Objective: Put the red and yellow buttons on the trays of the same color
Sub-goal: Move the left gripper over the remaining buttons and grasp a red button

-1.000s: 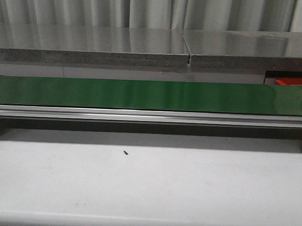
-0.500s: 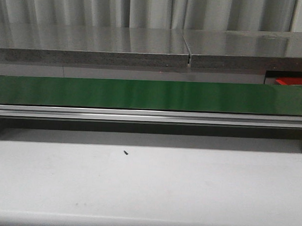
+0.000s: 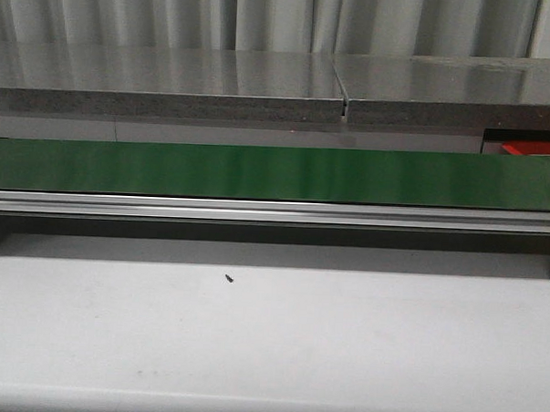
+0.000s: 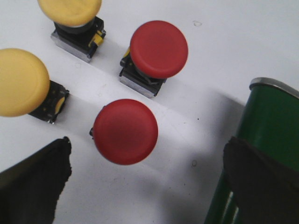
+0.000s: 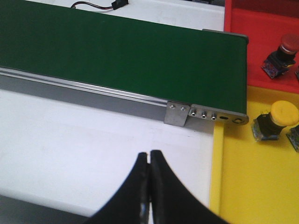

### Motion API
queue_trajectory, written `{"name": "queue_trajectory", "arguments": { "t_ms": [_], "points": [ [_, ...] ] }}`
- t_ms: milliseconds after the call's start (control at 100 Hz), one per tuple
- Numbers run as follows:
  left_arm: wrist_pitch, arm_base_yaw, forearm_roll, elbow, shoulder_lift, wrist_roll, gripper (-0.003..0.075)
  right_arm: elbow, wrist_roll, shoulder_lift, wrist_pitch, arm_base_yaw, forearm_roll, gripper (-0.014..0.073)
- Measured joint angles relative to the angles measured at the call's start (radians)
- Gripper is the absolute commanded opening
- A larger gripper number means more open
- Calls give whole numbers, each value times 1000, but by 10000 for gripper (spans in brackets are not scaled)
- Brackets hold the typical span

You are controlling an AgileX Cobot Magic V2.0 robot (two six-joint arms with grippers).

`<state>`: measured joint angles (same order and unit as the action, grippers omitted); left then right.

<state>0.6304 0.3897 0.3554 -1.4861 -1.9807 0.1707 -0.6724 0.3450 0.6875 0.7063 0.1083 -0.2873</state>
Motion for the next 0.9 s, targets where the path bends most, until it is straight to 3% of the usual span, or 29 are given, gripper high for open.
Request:
{"name": "queue_trajectory", "arguments": {
  "t_ms": [900],
  "points": [
    [-30, 0, -3, -42, -92, 0, 588, 0, 0, 0, 0, 0, 0, -116]
  ]
}}
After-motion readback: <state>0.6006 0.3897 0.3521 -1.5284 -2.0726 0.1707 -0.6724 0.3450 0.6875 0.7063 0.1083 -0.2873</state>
